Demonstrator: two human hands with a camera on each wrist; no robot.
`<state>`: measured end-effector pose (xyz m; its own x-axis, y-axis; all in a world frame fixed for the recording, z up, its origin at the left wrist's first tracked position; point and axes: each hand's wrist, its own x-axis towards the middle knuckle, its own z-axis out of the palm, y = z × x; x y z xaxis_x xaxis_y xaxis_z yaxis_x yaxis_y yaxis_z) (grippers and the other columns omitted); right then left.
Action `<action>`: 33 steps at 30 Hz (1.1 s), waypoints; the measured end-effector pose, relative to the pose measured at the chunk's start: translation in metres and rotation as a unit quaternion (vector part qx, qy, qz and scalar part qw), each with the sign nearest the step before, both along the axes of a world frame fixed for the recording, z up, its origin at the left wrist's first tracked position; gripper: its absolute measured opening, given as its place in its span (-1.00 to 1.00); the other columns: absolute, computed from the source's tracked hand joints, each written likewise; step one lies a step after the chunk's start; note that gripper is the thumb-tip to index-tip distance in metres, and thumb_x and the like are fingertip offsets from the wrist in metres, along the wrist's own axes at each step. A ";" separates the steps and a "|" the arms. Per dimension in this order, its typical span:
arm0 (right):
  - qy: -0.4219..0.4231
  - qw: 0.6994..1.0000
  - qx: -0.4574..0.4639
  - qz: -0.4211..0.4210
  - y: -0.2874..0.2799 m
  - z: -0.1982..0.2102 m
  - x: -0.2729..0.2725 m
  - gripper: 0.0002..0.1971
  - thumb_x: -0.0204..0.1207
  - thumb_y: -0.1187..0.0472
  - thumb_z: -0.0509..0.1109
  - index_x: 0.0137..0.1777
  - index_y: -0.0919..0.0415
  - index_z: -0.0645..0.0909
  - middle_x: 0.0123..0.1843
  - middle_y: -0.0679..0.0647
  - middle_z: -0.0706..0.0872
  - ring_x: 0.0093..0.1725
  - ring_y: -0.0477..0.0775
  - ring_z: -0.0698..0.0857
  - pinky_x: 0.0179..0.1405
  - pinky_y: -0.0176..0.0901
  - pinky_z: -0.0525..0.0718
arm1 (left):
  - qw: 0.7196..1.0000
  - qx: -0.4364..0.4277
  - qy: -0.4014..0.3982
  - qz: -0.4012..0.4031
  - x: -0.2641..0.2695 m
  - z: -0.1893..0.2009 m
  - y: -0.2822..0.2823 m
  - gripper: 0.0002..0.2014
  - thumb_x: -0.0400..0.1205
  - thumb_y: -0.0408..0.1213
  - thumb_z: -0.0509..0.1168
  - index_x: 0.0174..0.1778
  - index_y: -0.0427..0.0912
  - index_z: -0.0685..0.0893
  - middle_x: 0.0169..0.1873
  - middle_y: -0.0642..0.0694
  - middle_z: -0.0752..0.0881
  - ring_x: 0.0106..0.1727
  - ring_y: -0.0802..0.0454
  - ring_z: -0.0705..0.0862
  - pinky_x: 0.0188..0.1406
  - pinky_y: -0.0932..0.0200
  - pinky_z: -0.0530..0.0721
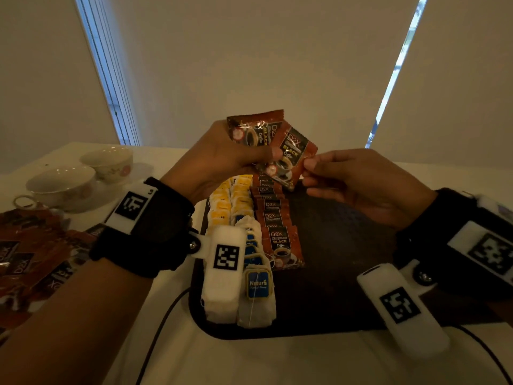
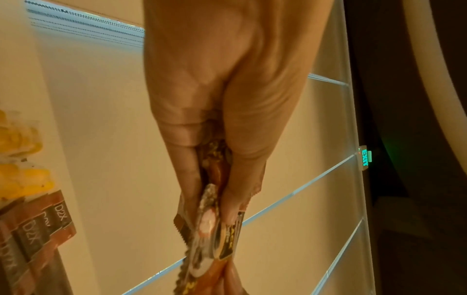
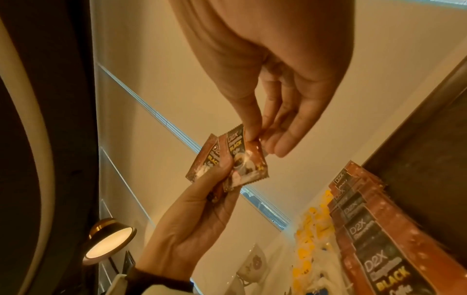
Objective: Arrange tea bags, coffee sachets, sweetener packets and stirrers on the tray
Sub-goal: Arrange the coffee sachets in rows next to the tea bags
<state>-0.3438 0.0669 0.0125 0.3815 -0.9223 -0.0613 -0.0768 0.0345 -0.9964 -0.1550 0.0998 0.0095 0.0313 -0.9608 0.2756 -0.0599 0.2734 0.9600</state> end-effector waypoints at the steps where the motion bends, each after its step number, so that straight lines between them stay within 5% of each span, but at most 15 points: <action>1: -0.001 1.000 0.004 -0.001 0.000 0.001 -0.001 -0.85 0.47 0.32 0.40 0.00 0.37 0.66 -0.17 0.13 0.75 -0.24 -0.08 0.74 -0.26 -0.30 0.78 | 1.000 0.005 -0.011 -0.008 -0.001 -0.001 0.000 -0.70 0.42 -0.45 0.46 0.06 -0.19 0.68 -0.11 -0.11 0.82 -0.07 0.00 0.81 -0.20 0.20 0.76; 5: 0.040 0.999 -0.005 -0.007 -0.006 0.001 -0.007 -0.92 0.43 0.33 0.43 -0.11 0.32 0.67 -0.22 0.11 0.77 -0.30 -0.11 0.76 -0.26 -0.28 0.78 | 0.999 0.009 -0.031 -0.022 0.000 0.000 0.002 -0.68 0.36 -0.34 0.46 0.03 -0.16 0.68 -0.14 -0.07 0.83 -0.08 0.02 0.81 -0.20 0.24 0.75; 8: 0.152 0.987 0.028 0.041 -0.015 -0.004 -0.015 -0.92 0.39 0.36 0.45 -0.12 0.30 0.68 -0.19 0.15 0.76 -0.24 -0.04 0.75 -0.22 -0.26 0.78 | 1.000 0.000 -0.009 0.011 0.008 0.004 0.003 -0.75 0.38 -0.29 0.45 -0.04 -0.19 0.68 -0.23 -0.12 0.83 -0.19 0.00 0.81 -0.23 0.27 0.75; 13: 0.401 0.898 0.079 0.161 -0.015 -0.020 -0.018 -0.91 0.45 0.31 0.43 -0.06 0.24 0.69 -0.10 0.14 0.75 -0.14 -0.01 0.72 -0.13 -0.25 0.71 | 0.999 0.005 -0.020 0.045 0.012 0.007 0.003 -0.76 0.41 -0.20 0.45 -0.03 -0.14 0.68 -0.33 -0.12 0.82 -0.30 0.01 0.81 -0.33 0.28 0.76; 17: 0.425 0.883 0.096 0.174 -0.010 -0.027 -0.005 -0.94 0.48 0.32 0.41 -0.07 0.26 0.65 -0.18 0.09 0.73 -0.27 -0.09 0.70 -0.36 -0.36 0.69 | 0.999 0.012 -0.030 0.043 0.009 0.007 0.003 -0.70 0.38 -0.17 0.46 -0.01 -0.15 0.67 -0.30 -0.17 0.81 -0.30 0.01 0.81 -0.34 0.27 0.76; 24: 0.453 0.871 0.096 0.162 -0.012 -0.032 0.010 -0.96 0.47 0.31 0.44 -0.13 0.24 0.64 -0.20 0.09 0.74 -0.28 -0.09 0.71 -0.35 -0.33 0.69 | 0.997 0.050 -0.063 0.019 0.008 0.008 0.003 -0.92 0.65 -0.30 0.28 0.01 -0.17 0.64 -0.23 -0.19 0.79 -0.27 0.02 0.80 -0.25 0.21 0.78; 33: 0.456 0.868 0.101 0.169 -0.010 -0.030 0.018 -0.96 0.49 0.31 0.42 -0.14 0.26 0.61 -0.26 0.09 0.74 -0.45 -0.14 0.72 -0.46 -0.39 0.70 | 0.997 0.056 -0.041 0.029 0.006 0.008 0.001 -0.86 0.69 -0.29 0.16 -0.08 -0.18 0.61 -0.30 -0.19 0.80 -0.24 -0.04 0.80 -0.20 0.13 0.79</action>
<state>-0.3258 0.0566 -0.0174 0.3367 -0.7022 -0.6273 -0.8699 0.0231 -0.4927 -0.1495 0.1003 0.0174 0.0693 -0.9830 0.1701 -0.1512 0.1582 0.9758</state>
